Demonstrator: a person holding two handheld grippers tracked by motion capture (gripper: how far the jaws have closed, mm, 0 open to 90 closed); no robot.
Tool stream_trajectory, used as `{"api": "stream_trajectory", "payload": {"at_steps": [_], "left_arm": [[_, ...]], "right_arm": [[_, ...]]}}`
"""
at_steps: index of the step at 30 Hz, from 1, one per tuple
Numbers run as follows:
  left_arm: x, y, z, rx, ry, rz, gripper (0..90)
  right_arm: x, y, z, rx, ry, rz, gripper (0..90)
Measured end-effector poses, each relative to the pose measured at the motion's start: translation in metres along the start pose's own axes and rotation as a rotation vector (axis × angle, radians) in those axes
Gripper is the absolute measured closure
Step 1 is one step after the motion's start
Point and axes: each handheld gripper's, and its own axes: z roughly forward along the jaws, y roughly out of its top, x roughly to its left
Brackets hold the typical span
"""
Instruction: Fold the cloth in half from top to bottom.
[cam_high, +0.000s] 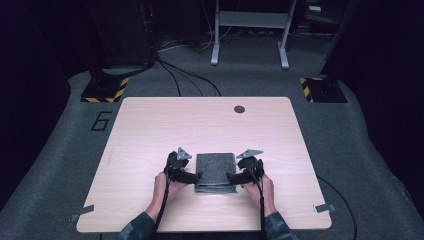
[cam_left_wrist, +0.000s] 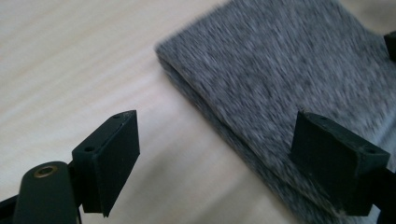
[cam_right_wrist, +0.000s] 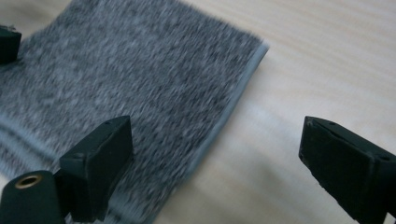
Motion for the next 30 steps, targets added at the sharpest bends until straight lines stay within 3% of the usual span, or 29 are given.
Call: {"api": "stream_trajectory", "payload": {"at_steps": [1, 7, 10, 14, 18, 23, 30], "left_arm": [[-0.003, -0.002, 0.001, 0.013, 0.009, 0.023, 15.4], [-0.005, -0.004, 0.0, 0.009, 0.028, 0.045, 15.2], [-0.003, -0.004, -0.006, -0.01, 0.024, 0.027, 14.6], [0.005, -0.007, -0.028, -0.061, 0.044, 0.004, 11.8], [0.011, -0.011, -0.042, -0.077, 0.048, -0.009, 9.5], [0.018, -0.021, -0.066, -0.107, 0.068, -0.017, 8.6], [0.031, -0.04, -0.09, -0.123, 0.119, -0.035, 7.8]], "right_arm": [[0.003, -0.004, 0.0, 0.012, -0.001, 0.004, 9.2], [0.004, -0.012, 0.005, 0.007, -0.009, -0.011, 8.4], [0.002, -0.012, 0.0, -0.01, -0.001, -0.001, 8.3], [-0.006, -0.016, -0.023, -0.071, 0.017, 0.029, 8.2], [-0.013, -0.02, -0.039, -0.113, 0.022, 0.036, 8.0], [-0.028, -0.034, -0.069, -0.165, -0.01, 0.061, 7.8], [-0.046, -0.056, -0.089, -0.173, -0.067, 0.083, 7.8]]}}
